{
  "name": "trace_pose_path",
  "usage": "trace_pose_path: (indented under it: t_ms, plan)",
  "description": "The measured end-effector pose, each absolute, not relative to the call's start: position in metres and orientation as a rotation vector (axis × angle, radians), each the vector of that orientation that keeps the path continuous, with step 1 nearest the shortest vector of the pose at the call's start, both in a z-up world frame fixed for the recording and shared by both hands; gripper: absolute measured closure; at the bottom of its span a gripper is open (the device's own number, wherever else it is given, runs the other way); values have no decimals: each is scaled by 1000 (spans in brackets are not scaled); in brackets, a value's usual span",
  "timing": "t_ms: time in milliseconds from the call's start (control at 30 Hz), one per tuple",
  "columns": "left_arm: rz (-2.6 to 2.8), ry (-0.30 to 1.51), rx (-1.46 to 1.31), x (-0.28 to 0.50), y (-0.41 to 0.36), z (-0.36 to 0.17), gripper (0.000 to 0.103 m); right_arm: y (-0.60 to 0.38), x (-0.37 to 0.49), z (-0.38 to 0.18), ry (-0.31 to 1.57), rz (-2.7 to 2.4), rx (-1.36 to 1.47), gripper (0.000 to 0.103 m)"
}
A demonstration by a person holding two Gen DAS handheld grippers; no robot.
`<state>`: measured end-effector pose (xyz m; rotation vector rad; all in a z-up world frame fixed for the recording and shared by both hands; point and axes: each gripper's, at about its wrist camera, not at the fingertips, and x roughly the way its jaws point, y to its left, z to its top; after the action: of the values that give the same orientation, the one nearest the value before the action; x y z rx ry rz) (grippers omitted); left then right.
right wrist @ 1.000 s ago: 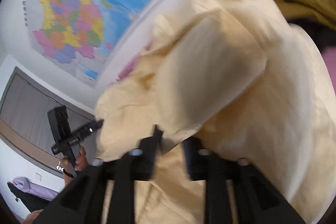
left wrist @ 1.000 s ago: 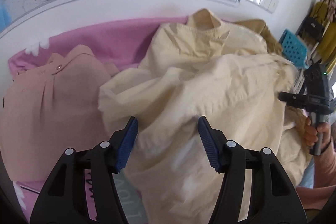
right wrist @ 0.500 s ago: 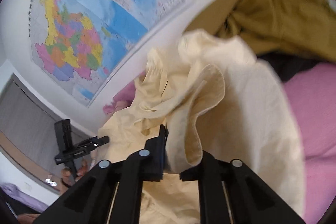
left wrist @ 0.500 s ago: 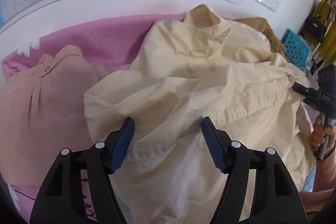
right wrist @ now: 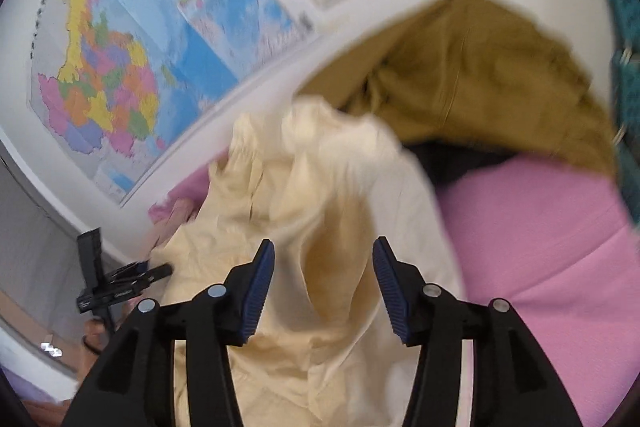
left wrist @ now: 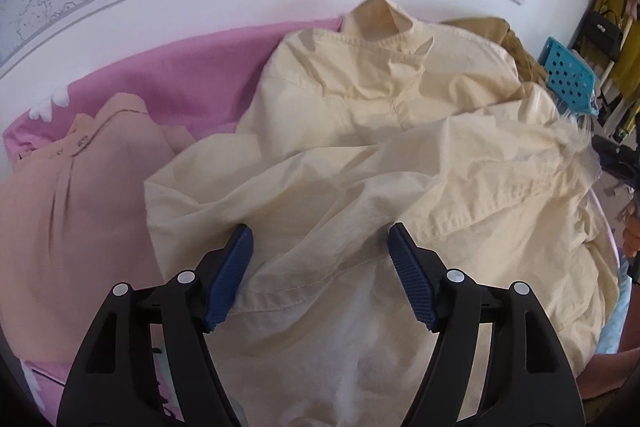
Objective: Fold large clothes
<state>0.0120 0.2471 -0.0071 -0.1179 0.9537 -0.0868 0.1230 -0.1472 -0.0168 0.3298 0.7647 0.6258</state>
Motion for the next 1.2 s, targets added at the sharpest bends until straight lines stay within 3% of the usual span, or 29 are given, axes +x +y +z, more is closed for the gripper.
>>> trace_pose_path:
  t_ms: [133, 167, 367, 467, 533, 633, 867, 1200]
  plan:
    - [-92, 917, -165, 8, 256, 9, 33, -140, 105, 11, 645, 640, 237, 49]
    - [-91, 910, -161, 8, 254, 11, 33, -131, 102, 12, 643, 677, 209, 45]
    - [-102, 958, -98, 23, 232, -2, 33, -54, 112, -27, 806, 776, 5, 45]
    - [-71, 977, -62, 29, 227, -13, 31, -45, 136, -52, 879, 716, -33, 50]
    - [-66, 987, -53, 33, 224, -20, 31, -51, 153, -65, 922, 668, -7, 63]
    - [-57, 1008, -49, 35, 224, -28, 30, -61, 164, -74, 957, 683, 59, 64]
    - [-84, 971, -123, 29, 238, -14, 30, -59, 145, -48, 893, 698, 2, 49]
    - [-53, 866, -155, 31, 260, 21, 30, -24, 146, 2, 770, 797, -38, 46]
